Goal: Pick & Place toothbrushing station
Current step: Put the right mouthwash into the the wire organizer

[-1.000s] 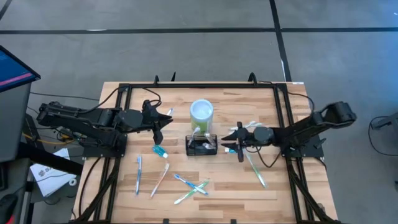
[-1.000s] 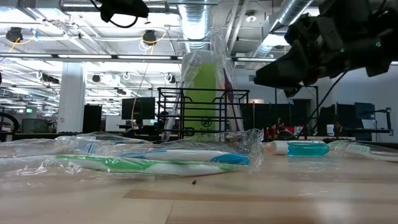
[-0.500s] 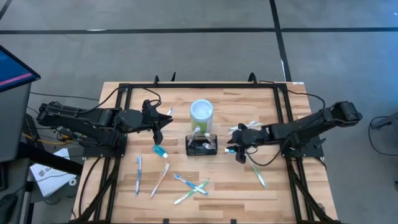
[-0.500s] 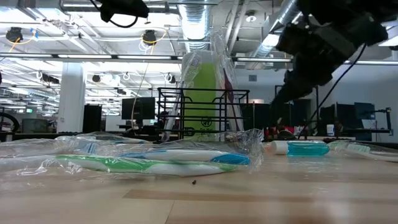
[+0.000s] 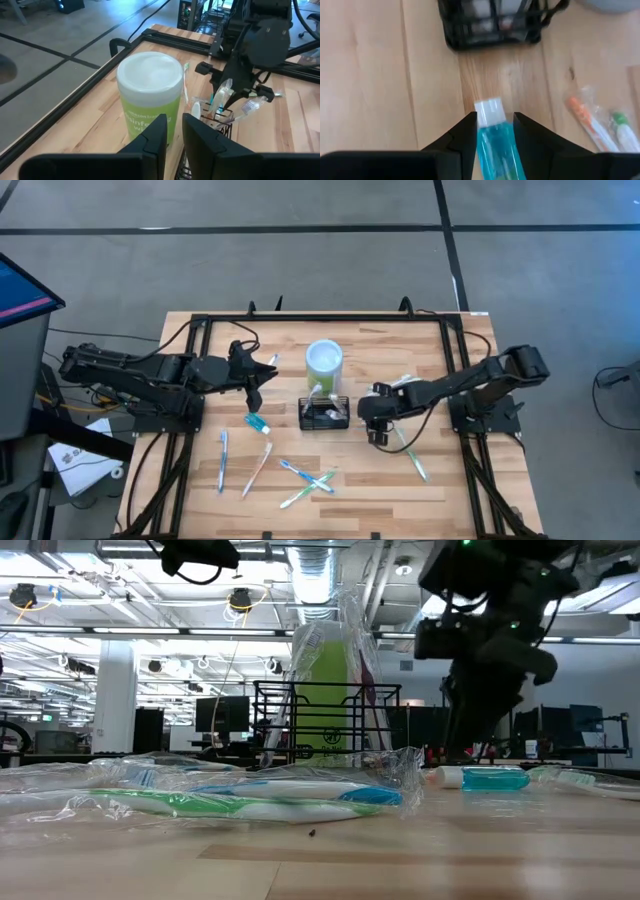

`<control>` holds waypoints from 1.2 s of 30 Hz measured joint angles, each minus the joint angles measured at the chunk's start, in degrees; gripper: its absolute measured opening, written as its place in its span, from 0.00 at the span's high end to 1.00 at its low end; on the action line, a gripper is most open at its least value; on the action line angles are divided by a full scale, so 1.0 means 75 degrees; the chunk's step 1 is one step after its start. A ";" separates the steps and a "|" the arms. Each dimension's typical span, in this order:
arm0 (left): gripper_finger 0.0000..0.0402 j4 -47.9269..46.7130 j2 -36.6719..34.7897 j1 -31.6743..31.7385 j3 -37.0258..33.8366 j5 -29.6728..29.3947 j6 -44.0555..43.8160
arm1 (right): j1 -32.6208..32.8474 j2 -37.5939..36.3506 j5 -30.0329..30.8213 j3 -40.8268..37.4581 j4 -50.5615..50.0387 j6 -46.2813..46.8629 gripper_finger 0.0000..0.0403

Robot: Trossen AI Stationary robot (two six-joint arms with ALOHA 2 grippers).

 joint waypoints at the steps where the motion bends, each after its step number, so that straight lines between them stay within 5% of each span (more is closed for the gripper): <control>1: 0.87 0.0004 -0.0001 0.0000 0.0003 0.0000 0.0000 | 0.0000 0.0078 -0.0005 0.0077 -0.0204 -0.0038 0.70; 16: 0.87 0.0000 0.0000 0.0000 0.0000 0.0017 0.0000 | -0.0020 0.0563 -0.0301 0.0402 -0.0251 -0.0266 0.51; 36: 0.87 0.0000 0.0000 0.0000 0.0000 -0.0009 0.0000 | -0.0020 0.1128 -0.0343 0.0419 0.0125 -0.0409 0.60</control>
